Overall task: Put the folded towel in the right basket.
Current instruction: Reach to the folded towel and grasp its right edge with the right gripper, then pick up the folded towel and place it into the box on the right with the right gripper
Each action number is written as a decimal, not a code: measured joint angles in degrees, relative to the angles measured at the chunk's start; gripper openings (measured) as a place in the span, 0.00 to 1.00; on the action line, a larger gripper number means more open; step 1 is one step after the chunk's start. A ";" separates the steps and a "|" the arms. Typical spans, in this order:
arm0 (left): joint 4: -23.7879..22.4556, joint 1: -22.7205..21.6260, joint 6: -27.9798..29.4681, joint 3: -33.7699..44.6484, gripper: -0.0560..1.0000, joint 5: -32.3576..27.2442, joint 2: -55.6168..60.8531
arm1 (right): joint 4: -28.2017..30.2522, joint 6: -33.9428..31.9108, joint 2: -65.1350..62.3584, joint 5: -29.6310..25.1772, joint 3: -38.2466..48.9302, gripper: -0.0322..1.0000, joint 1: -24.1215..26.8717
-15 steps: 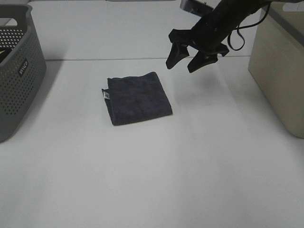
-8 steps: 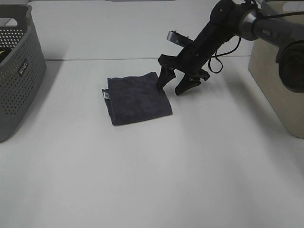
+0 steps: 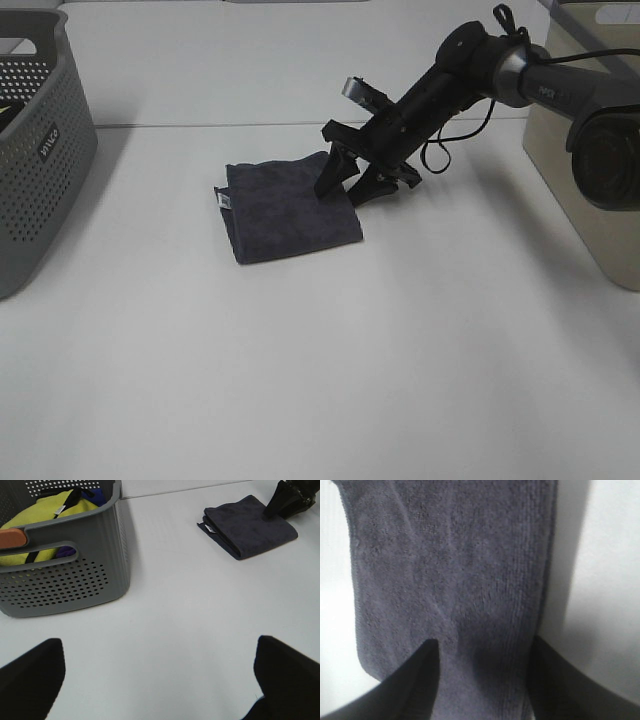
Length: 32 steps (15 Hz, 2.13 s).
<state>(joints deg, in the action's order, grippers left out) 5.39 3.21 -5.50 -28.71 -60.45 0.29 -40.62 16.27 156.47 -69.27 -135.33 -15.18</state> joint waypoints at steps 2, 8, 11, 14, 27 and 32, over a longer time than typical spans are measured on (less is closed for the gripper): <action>0.00 0.00 0.00 0.00 0.98 0.00 0.00 | -2.58 0.63 0.11 0.11 0.00 0.22 0.00; 0.00 0.00 0.00 0.00 0.98 0.00 0.00 | -2.69 0.63 0.11 -0.23 -0.57 0.07 0.00; 0.00 0.00 0.00 0.00 0.98 0.00 0.00 | -2.69 0.29 -0.17 -0.29 -6.02 0.07 0.00; 0.00 0.00 0.00 0.00 0.98 0.00 0.00 | -1.43 -0.74 -4.18 -0.34 -8.42 0.07 0.00; 0.00 0.00 0.00 0.00 0.98 0.00 0.00 | 28.65 -5.27 -36.78 -0.80 -8.65 0.07 5.90; 0.00 0.00 0.00 0.00 0.98 0.00 0.00 | 29.45 -6.65 -44.86 -0.80 0.69 0.07 20.86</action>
<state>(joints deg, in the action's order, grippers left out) 5.39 3.21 -5.50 -28.71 -60.45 0.29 -11.17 9.63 111.61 -70.07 -134.65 5.67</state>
